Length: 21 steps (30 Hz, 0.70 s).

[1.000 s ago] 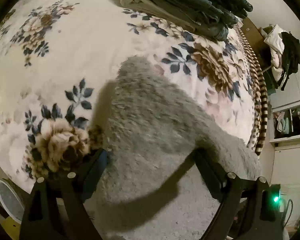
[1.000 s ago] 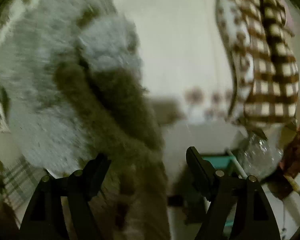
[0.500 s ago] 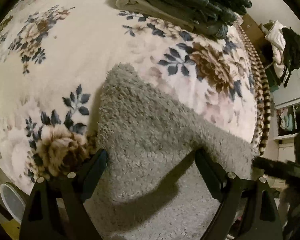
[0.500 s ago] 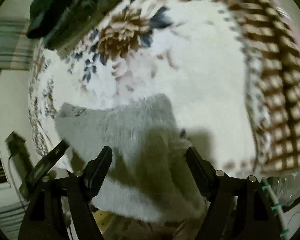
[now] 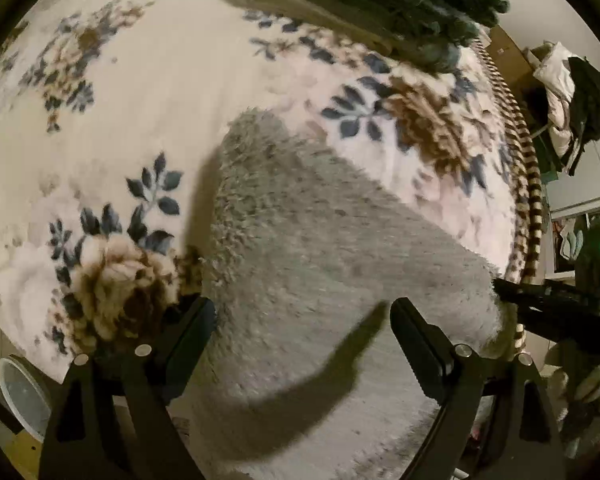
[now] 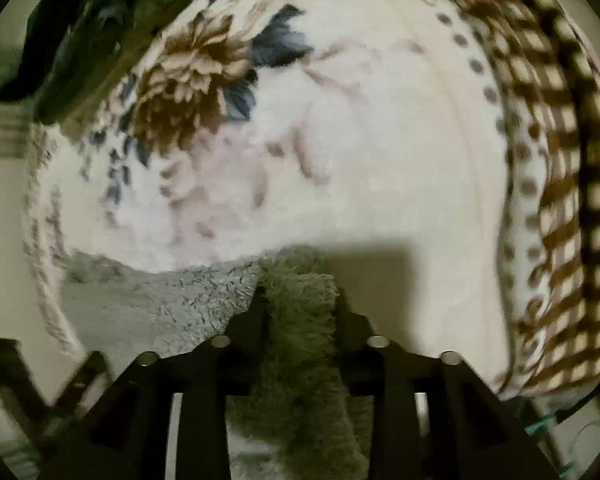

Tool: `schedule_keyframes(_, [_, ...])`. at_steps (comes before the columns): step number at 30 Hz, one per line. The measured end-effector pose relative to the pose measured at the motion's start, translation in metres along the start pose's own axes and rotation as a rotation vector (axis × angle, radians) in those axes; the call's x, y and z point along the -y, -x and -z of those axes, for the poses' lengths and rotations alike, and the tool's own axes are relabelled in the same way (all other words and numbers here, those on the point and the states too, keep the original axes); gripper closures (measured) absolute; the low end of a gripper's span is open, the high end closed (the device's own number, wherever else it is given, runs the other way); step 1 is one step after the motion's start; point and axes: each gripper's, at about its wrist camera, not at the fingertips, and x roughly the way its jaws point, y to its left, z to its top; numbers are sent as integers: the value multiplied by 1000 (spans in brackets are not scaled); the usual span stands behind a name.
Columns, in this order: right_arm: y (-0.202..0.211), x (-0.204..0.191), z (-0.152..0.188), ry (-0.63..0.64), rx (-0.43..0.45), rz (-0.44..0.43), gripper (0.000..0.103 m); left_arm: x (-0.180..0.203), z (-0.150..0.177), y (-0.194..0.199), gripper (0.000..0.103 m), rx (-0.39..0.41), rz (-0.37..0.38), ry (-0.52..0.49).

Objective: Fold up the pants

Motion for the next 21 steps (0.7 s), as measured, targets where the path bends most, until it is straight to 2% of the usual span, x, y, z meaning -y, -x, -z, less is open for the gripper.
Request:
schedule_keyframes(2, [24,7,16,-22,31,-15,48,18,0,13,14,-3,4,-57])
schedule_keyframes(3, [33,10,25,-30,41,-11,45,30,0,18,14,-13,7,-94])
schedule_keyframes(6, [56,29,64,-97,44,-13,44,72,-2,19,14,-60,46,-214])
schedule_keyframes(9, [58,55,105,-214,-13,-77,44,121,-2,-2,14,-135,56,-364])
schedule_keyframes(12, [33,77,135,-329,-65,-159,44,165,-1,-39,14,-215,45,-504])
schedule_keyframes(14, [13,86,142,-390,-76,-222,45,186,1,-67,14,-256,-5,-591])
schedule_keyframes(15, [1,91,146,-417,-87,-259,48,190,0,-77,14,-269,-26,-615])
schedule_keyframes(16, [-5,93,149,-429,-84,-269,75,193,-1,-88,14,-283,-48,-630])
schedule_keyframes(17, [-7,94,152,-434,-74,-256,88,193,-3,-95,14,-294,-54,-632])
schedule_keyframes(21, [14,99,166,-394,23,-132,92,184,-12,-106,14,-314,-11,-584])
